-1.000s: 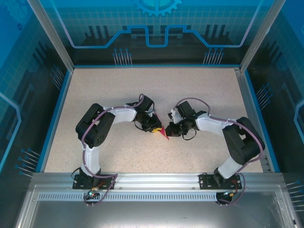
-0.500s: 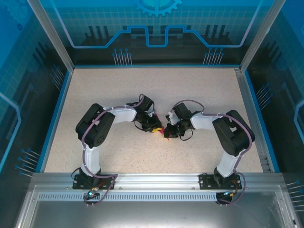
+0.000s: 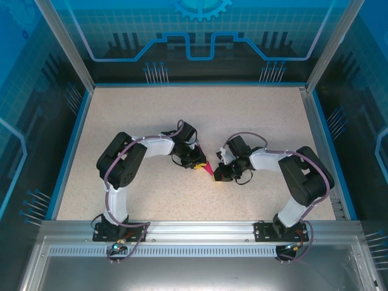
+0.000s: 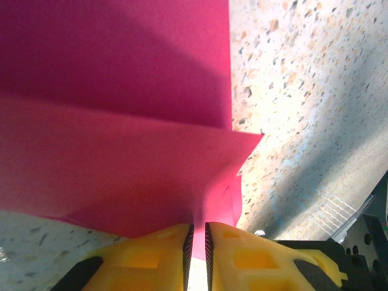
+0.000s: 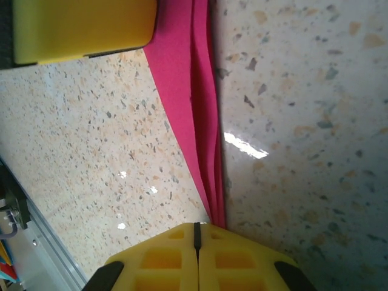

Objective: Fold a paper plane with a square sheet of paper (pick it up from the middle)
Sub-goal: Fold the wing for the fifth time at the center of the table.

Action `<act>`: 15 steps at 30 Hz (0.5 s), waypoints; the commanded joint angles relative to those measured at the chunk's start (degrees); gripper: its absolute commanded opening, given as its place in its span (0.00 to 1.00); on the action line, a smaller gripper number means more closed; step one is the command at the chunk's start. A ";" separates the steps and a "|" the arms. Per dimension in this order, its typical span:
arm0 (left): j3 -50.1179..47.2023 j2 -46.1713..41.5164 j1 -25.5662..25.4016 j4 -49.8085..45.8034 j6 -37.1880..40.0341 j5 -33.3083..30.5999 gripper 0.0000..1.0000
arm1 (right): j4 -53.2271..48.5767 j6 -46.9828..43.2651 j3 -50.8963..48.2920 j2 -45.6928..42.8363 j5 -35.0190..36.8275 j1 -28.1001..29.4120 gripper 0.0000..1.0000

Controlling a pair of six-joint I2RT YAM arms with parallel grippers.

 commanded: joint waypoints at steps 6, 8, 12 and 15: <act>-0.80 3.42 0.00 -4.56 1.39 -5.77 0.18 | 0.02 0.75 6.68 3.09 -1.34 0.15 0.05; -0.69 3.42 0.02 -4.63 1.41 -5.69 0.18 | 0.18 0.85 8.51 4.82 -0.80 0.16 0.06; -0.54 3.26 0.10 -4.78 1.55 -5.52 0.18 | 0.06 0.81 9.01 7.32 0.09 0.16 0.06; -0.48 2.94 0.09 -4.45 1.76 -5.11 0.18 | -0.48 0.65 8.70 8.36 1.26 0.00 0.05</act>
